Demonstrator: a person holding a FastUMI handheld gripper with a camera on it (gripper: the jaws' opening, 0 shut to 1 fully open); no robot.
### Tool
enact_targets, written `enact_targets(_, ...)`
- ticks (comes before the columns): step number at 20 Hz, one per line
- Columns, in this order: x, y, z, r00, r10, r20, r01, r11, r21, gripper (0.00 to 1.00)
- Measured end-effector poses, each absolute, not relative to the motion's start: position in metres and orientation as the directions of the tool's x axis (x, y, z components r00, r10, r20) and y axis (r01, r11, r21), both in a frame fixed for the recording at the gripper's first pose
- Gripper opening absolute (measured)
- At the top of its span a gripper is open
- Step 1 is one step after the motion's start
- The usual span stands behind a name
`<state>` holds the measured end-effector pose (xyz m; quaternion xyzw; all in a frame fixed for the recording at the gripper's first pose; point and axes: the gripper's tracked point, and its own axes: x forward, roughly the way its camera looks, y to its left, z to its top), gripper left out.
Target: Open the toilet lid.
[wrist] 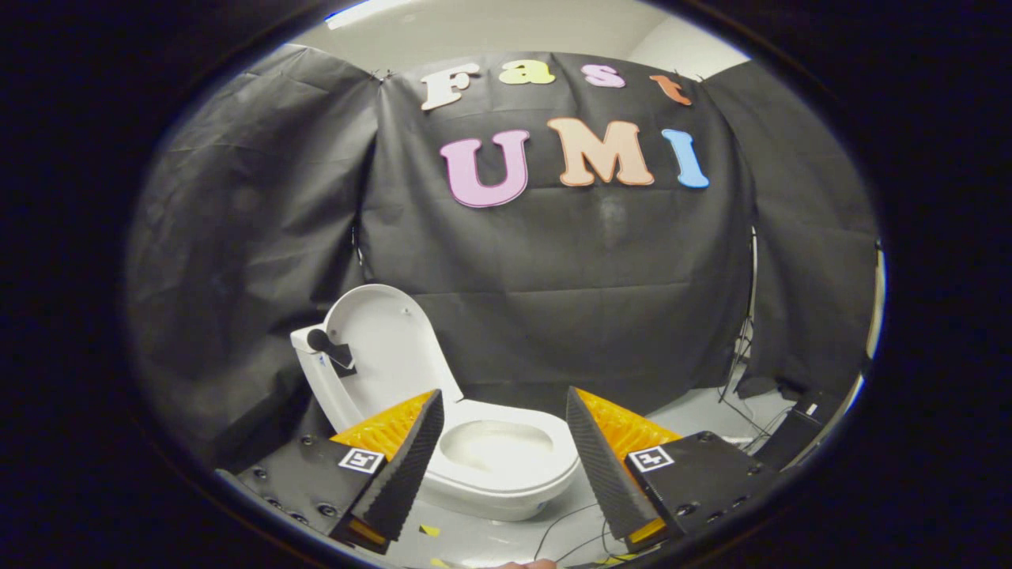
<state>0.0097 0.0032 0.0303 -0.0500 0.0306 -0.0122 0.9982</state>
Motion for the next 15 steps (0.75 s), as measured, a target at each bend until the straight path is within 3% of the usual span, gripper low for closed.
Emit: enact_targets(15, 0.0065, -0.0017, 0.0258, 0.997, -0.031, -0.076, 0.025, 0.996, -0.081, 0.96)
